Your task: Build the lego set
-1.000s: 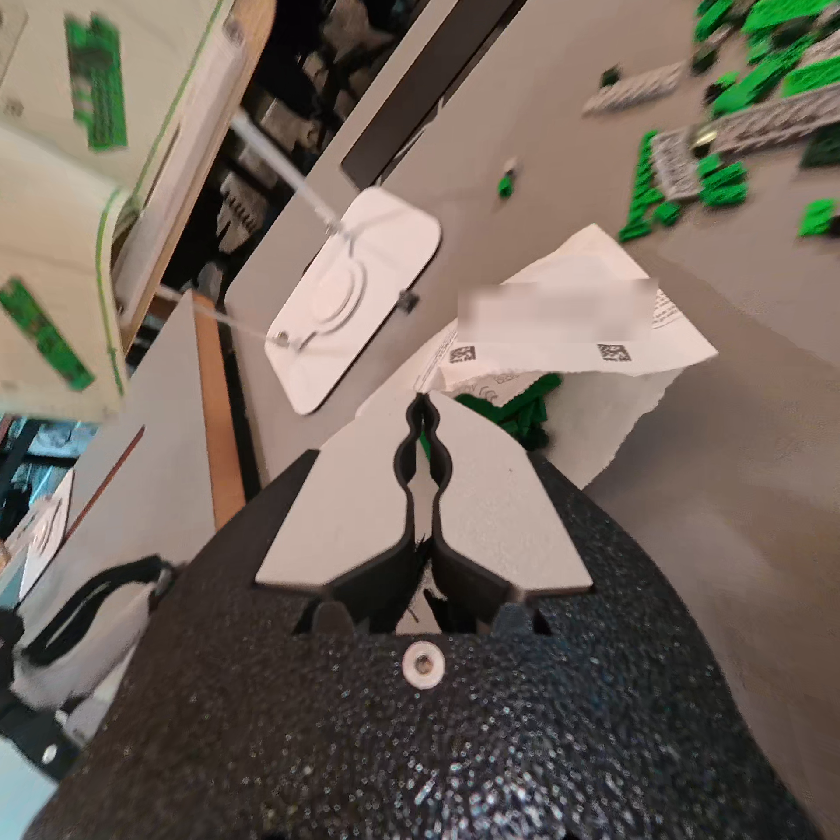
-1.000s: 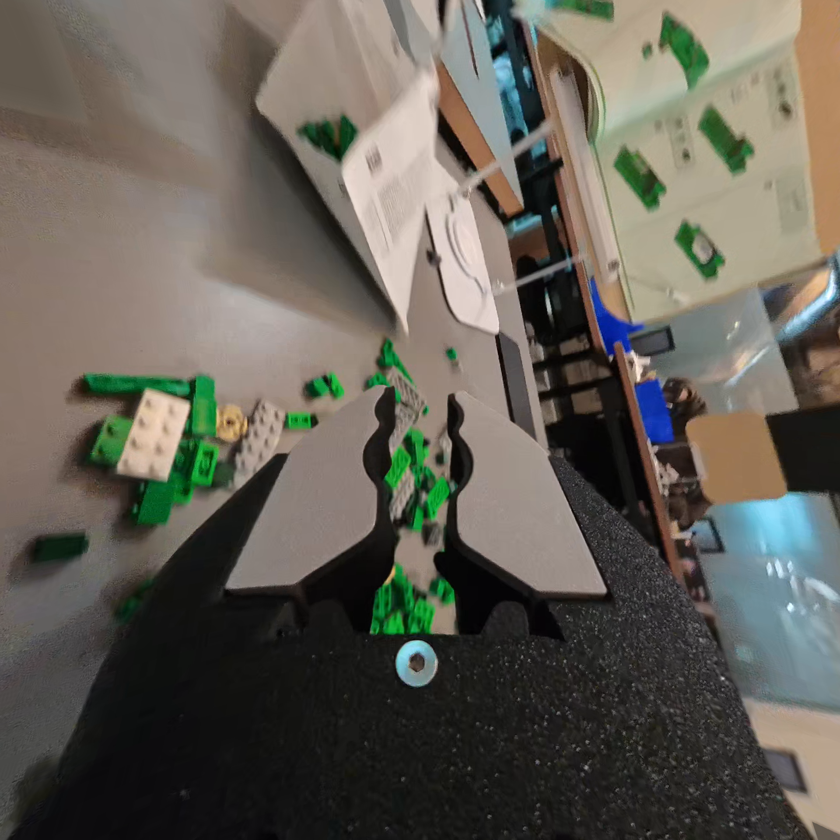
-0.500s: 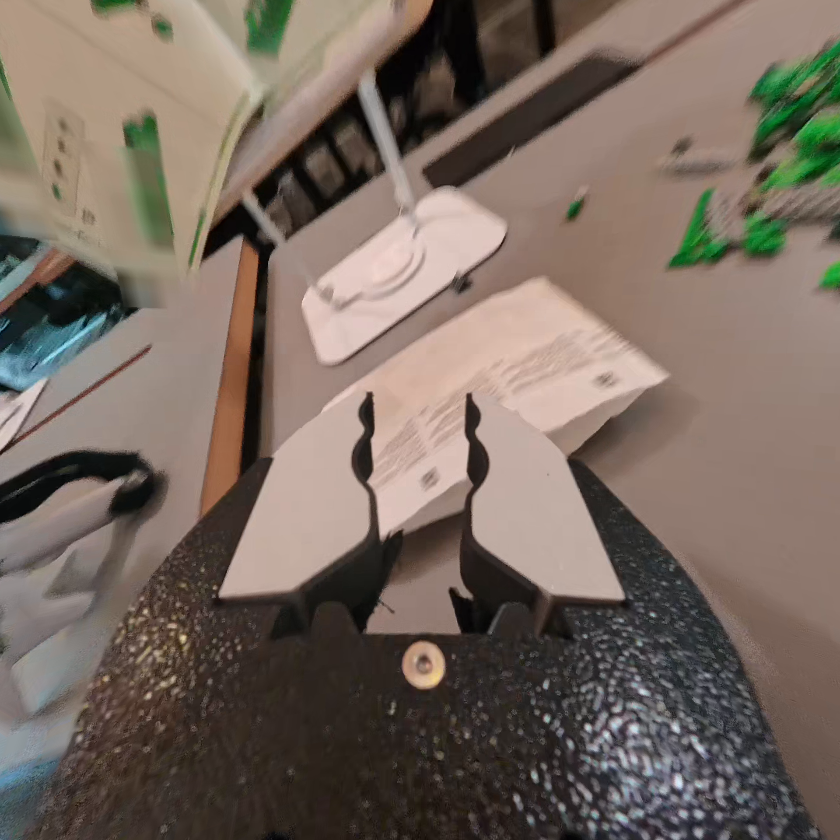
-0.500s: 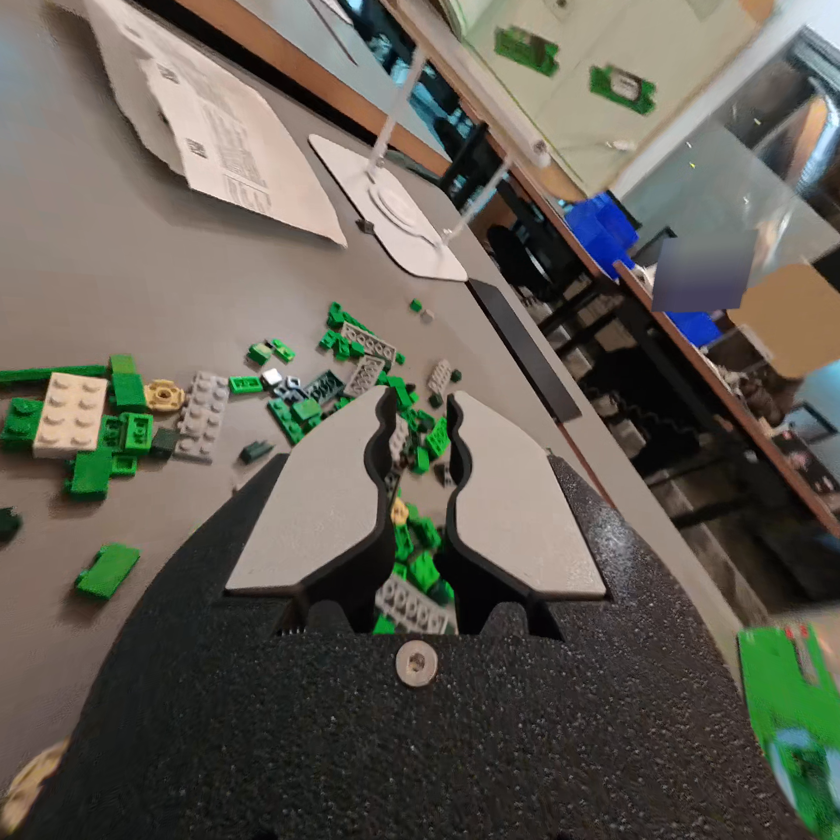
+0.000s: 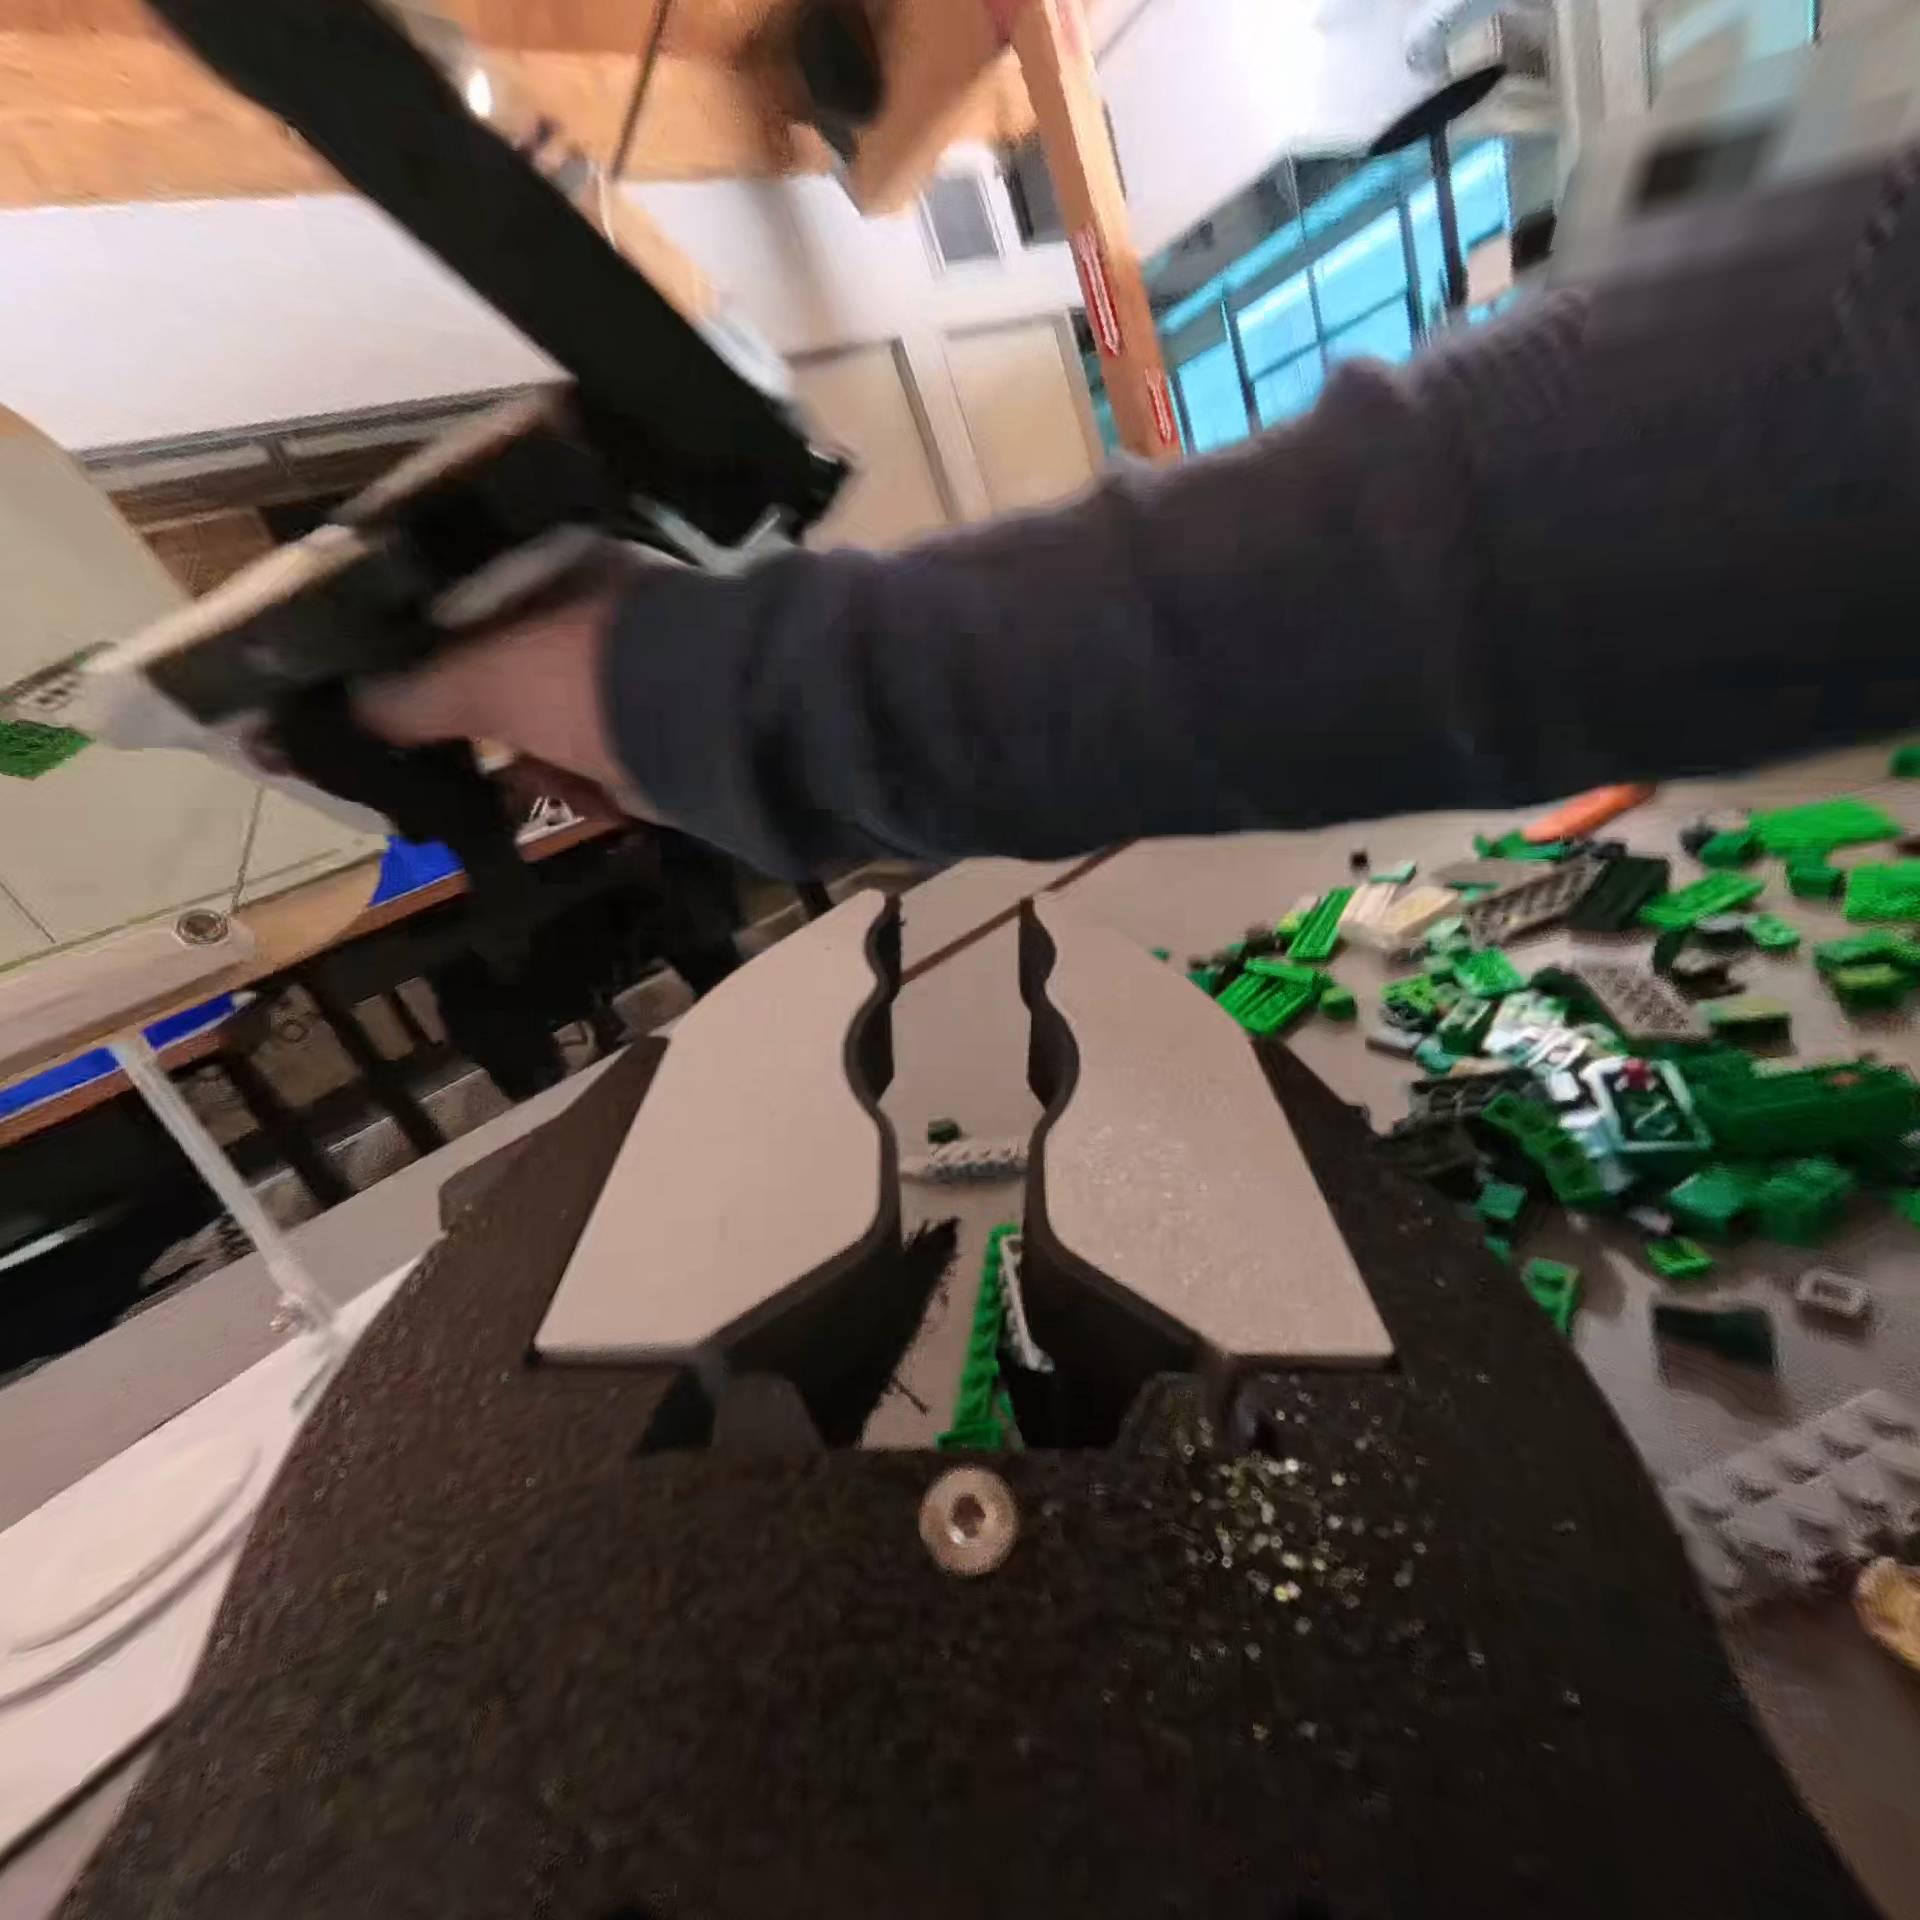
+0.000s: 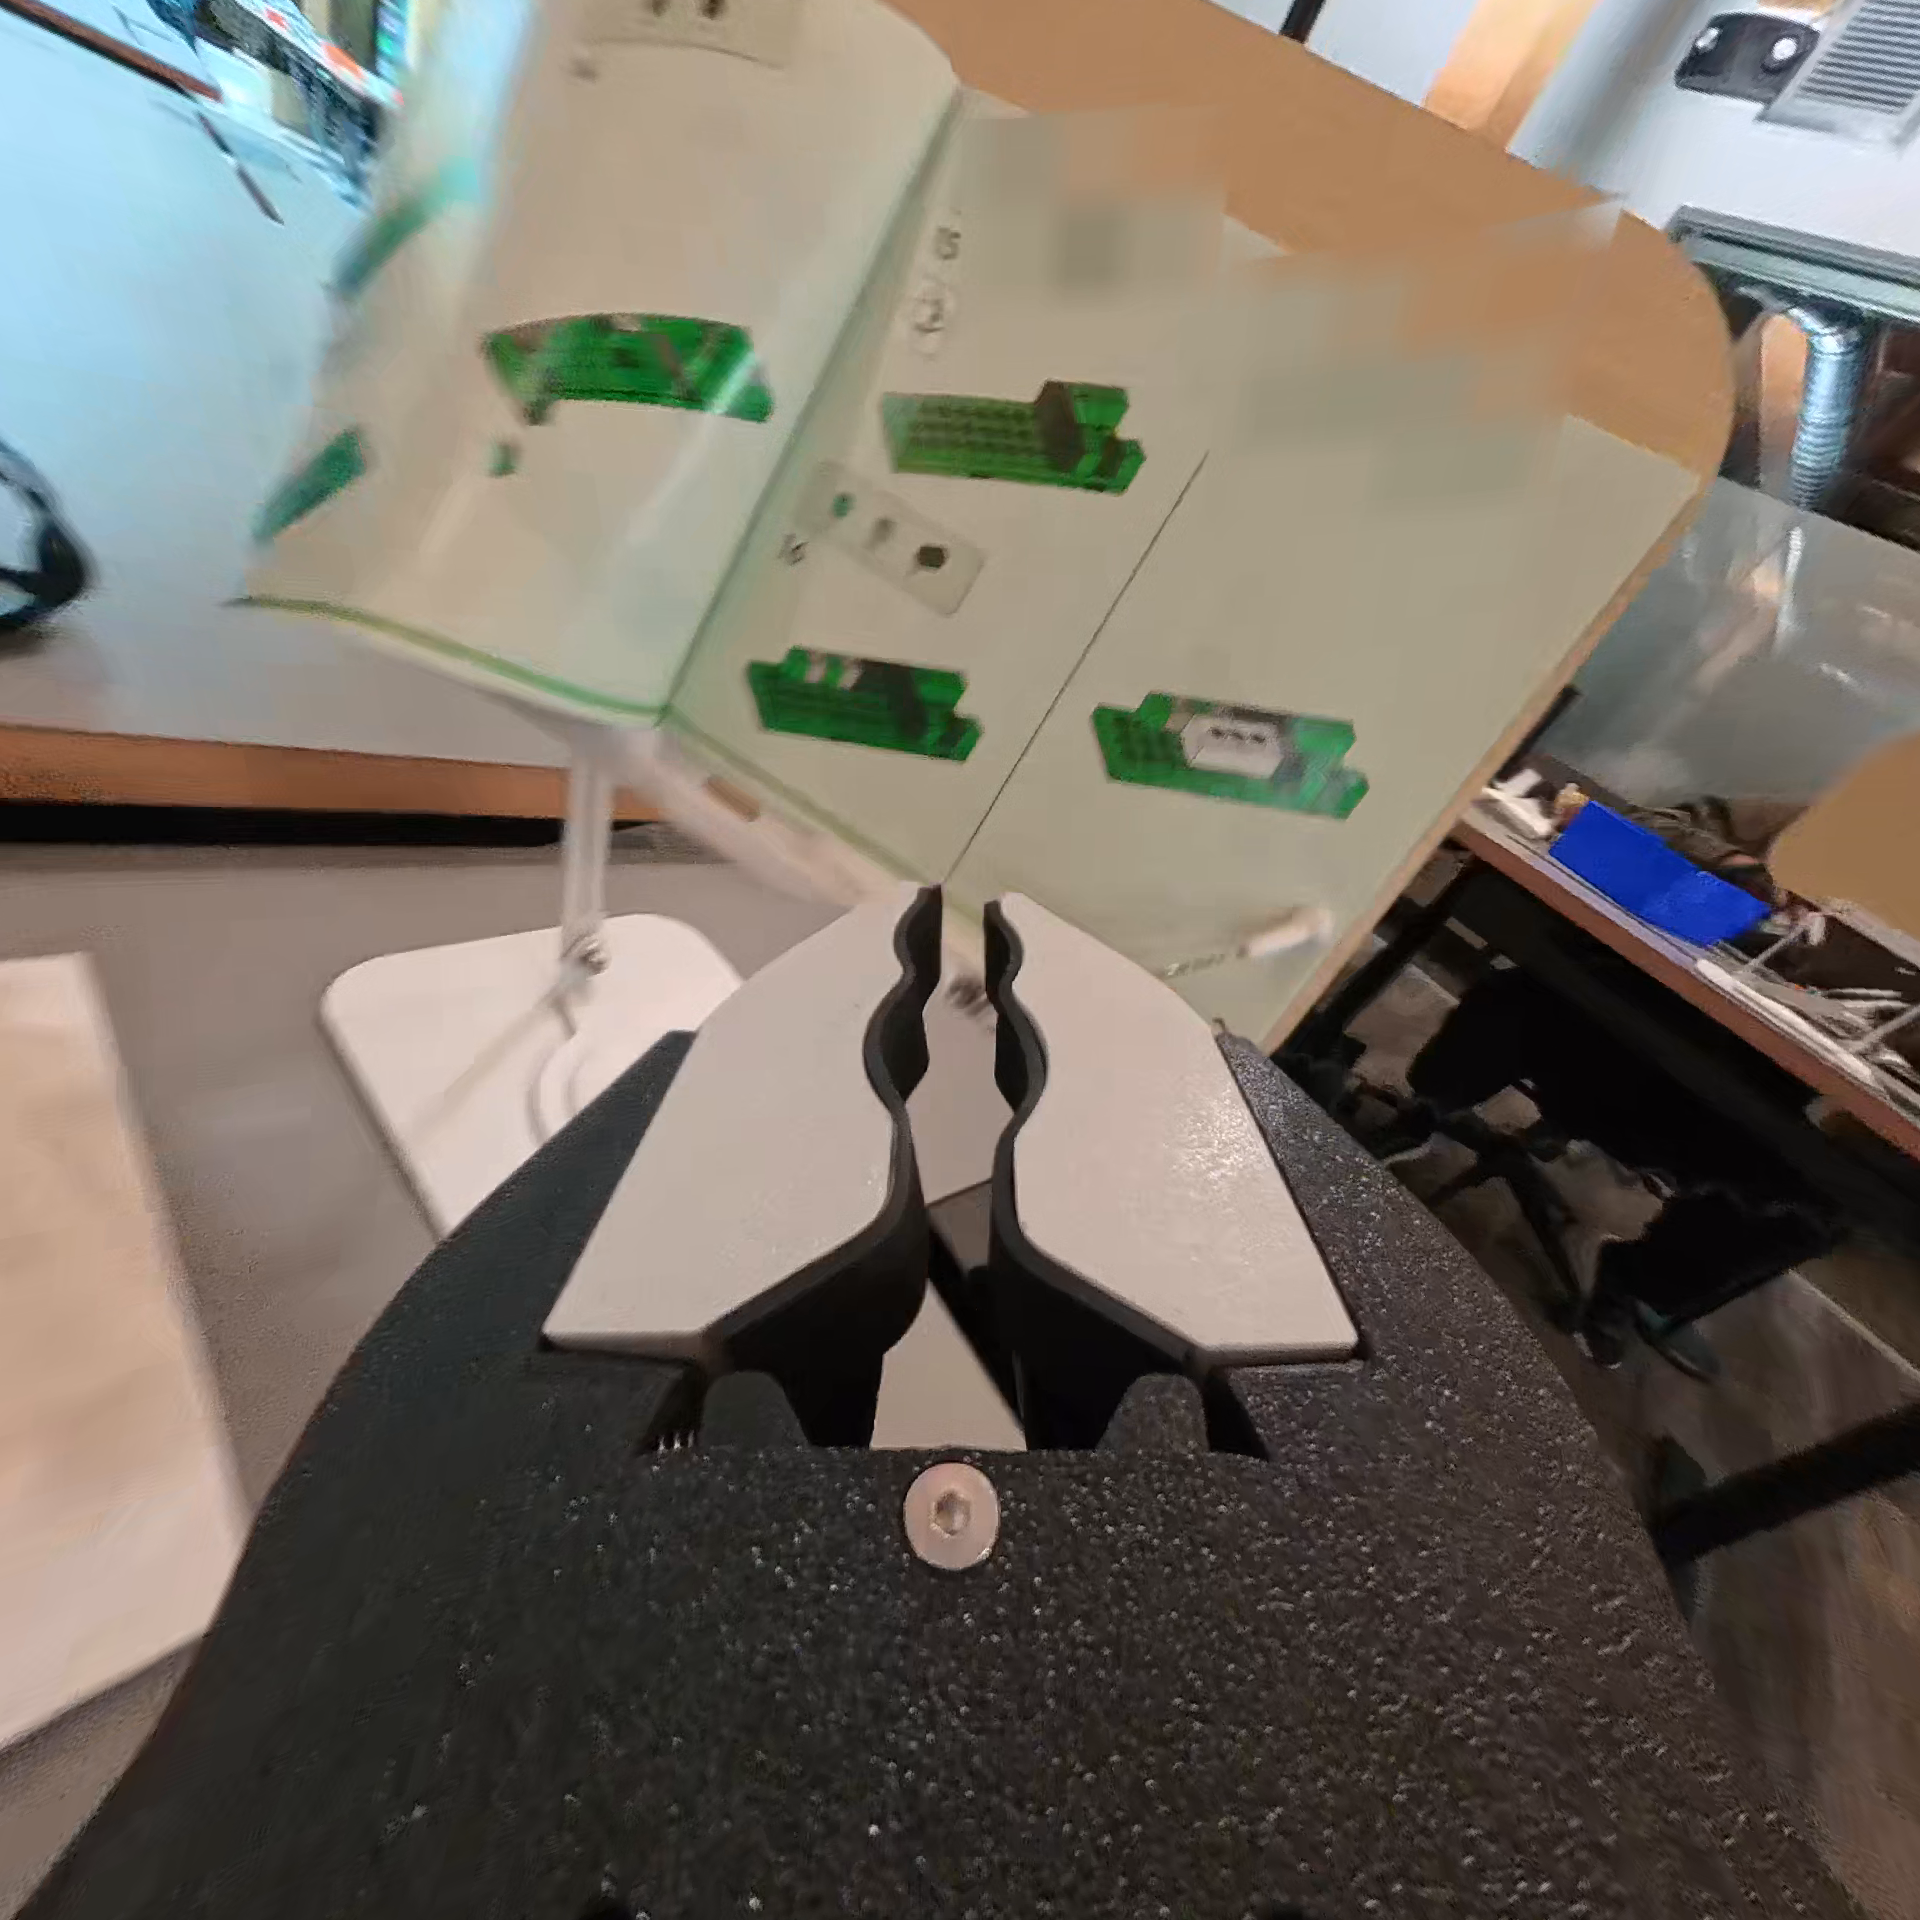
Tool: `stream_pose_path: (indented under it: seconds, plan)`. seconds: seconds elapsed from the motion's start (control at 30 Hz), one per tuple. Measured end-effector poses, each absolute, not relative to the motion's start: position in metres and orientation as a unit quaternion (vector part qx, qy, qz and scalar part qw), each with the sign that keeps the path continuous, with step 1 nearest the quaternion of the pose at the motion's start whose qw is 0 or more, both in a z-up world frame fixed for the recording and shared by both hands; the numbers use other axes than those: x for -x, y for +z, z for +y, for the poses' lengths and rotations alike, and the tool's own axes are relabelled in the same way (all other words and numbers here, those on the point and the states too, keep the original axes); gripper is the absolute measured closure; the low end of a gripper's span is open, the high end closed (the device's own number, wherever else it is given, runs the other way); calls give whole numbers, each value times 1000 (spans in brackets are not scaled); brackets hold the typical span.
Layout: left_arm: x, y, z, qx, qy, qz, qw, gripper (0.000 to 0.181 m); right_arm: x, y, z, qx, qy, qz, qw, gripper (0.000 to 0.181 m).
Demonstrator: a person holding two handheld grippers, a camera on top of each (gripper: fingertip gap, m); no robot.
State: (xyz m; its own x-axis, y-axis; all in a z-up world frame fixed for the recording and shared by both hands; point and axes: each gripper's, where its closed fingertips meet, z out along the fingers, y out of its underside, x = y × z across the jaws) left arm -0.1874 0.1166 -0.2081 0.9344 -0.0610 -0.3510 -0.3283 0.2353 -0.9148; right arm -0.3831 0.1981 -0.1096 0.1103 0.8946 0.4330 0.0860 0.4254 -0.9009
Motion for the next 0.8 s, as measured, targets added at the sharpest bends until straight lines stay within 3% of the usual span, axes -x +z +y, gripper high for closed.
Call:
stream_pose_path:
  seconds: [0.13, 0.33, 0.5, 0.63, 0.8]
  plan:
    - [188, -204, 112, 599, 77, 164, 780, 168, 424, -106, 223, 434, 284, -589, 620, 175]
    - [183, -213, 118, 616, 67, 182, 764, 170, 423, -138, 268, 434, 93, -636, 631, 175]
    - [189, -217, 122, 632, 34, 156, 758, 171, 396, -175, 288, 538, 124, -602, 578, 180]
    - [192, -216, 122, 633, 22, 145, 760, 174, 389, -165, 285, 544, 249, -537, 595, 178]
    - [188, -218, 123, 633, 28, 159, 757, 175, 388, -155, 288, 546, 318, -471, 616, 156]
